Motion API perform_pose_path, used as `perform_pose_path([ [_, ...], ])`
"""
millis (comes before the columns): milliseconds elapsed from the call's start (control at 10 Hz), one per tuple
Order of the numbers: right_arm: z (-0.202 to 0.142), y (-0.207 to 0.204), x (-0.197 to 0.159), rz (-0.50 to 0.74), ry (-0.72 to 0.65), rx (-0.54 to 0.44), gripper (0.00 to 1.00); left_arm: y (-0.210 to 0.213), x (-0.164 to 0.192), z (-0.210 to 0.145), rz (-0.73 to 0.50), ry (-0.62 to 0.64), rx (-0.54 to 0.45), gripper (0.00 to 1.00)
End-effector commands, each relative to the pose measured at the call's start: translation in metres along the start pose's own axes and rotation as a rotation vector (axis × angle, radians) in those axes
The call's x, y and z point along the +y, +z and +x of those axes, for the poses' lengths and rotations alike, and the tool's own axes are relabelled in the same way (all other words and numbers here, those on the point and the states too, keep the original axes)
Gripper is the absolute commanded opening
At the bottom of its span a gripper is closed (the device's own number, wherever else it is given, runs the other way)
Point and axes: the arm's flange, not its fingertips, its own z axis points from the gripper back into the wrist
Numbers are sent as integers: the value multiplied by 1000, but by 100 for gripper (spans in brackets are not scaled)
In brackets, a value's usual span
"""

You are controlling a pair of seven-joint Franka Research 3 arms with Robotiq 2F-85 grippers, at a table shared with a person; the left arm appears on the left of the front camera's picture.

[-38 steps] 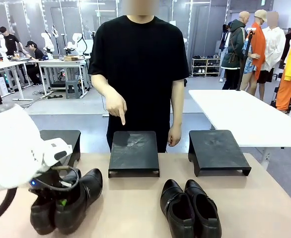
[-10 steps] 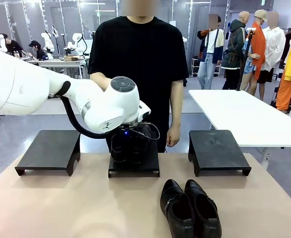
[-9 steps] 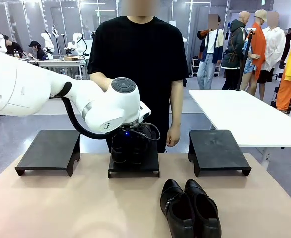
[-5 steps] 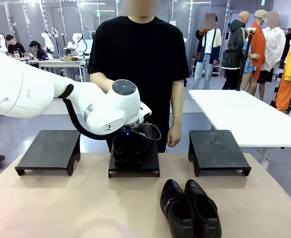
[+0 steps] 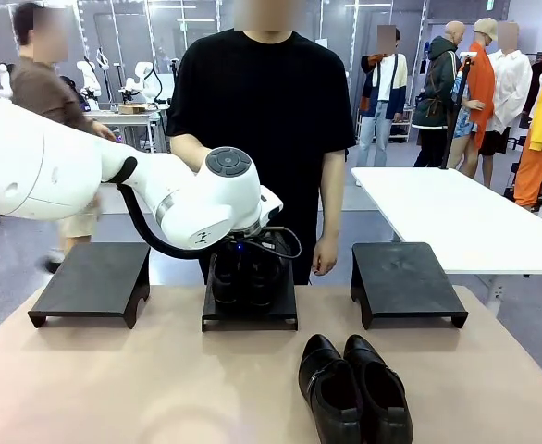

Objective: Place the shoes on the stand as instructed by the person.
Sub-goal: Pick up one pair of Shoes and place it on the Shoes Stand indicated by the person.

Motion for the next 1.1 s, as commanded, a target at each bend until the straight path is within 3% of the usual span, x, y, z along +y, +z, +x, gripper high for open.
perform_pose_path([
  [0,1,0,1,12,12,-13,100,6,2,-1,-10,40,-26,86],
  [100,1,0,1,12,12,-13,100,10,3,-1,-15,47,-25,100],
  [400,1,0,1,12,12,-13,100,18,8,-1,-2,81,-9,96],
  [500,1,0,1,12,12,-13,100,21,9,-3,-10,55,11,100],
  [1000,1,0,1,12,12,-13,100,13,2,7,-8,35,-14,100],
])
